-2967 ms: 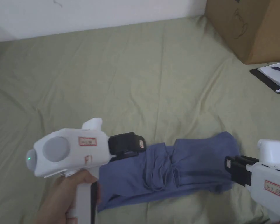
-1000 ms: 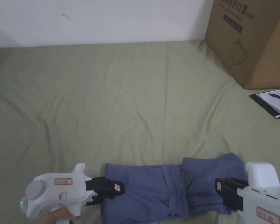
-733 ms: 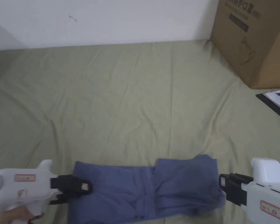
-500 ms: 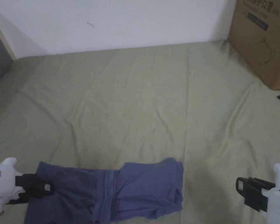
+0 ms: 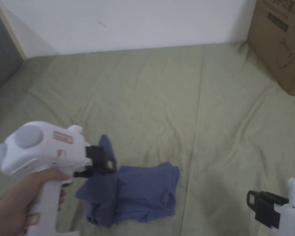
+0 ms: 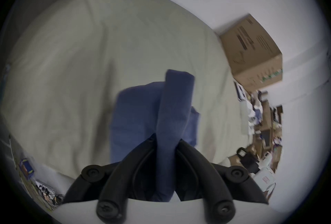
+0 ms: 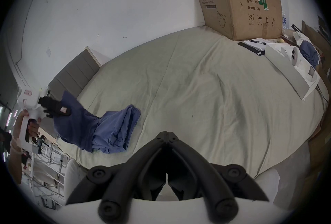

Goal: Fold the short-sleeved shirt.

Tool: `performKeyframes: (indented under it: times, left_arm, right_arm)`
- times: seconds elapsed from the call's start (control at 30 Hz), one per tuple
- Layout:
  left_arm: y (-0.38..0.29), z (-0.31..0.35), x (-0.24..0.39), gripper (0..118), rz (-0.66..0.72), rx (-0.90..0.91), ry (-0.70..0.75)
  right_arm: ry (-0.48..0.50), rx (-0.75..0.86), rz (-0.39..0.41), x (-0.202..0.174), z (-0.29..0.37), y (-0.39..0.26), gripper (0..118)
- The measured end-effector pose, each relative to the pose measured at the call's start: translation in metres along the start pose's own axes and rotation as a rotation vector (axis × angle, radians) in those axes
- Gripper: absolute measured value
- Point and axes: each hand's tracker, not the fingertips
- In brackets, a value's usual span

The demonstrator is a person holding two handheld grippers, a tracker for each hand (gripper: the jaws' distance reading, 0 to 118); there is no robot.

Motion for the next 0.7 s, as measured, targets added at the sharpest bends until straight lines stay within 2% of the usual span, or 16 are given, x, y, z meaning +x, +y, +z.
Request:
performKeyframes:
  times: [0.2,0.3,0.33,0.37,0.4,0.43,0.47,0.5,0.63,0.7]
  left_arm:
    - [0.004,-0.101,0.046,7,-0.003,-0.106,-0.015]
    - [0.004,-0.138,0.059,8,-0.147,-0.205,0.035]
    - [0.003,-0.142,0.058,14,-0.154,-0.228,0.04]
    - [0.003,-0.143,0.054,26,-0.127,-0.223,0.021]
    - [0.002,-0.14,0.051,50,-0.087,-0.227,-0.05]
    - [0.003,-0.135,0.046,91,-0.061,-0.213,-0.085]
    - [0.004,-0.129,0.04,113,-0.03,-0.173,-0.104]
    - [0.006,-0.119,0.035,118,-0.015,-0.131,-0.099]
    - [0.012,-0.078,0.007,117,-0.007,0.031,-0.068]
    - [0.006,-0.054,-0.005,116,0.003,0.039,-0.044]
  right_arm:
    - [-0.011,-0.008,-0.043,0.01,0.011,-0.012,0]
    - [-0.025,-0.017,-0.062,0.014,0.016,-0.018,0]
    - [-0.025,-0.02,-0.067,0.016,0.018,-0.02,0]
    - [-0.02,-0.023,-0.068,0.016,0.019,-0.021,0]
    - [-0.018,-0.027,-0.066,0.016,0.02,-0.023,0]
    - [-0.024,-0.032,-0.066,0.016,0.02,-0.024,0]
    - [-0.032,-0.039,-0.067,0.016,0.019,-0.025,0]
    - [-0.034,-0.045,-0.067,0.017,0.017,-0.027,0]
    - [-0.025,-0.075,-0.071,0.017,0.008,-0.029,0]
    - [-0.018,-0.089,-0.07,0.014,0.004,-0.029,0]
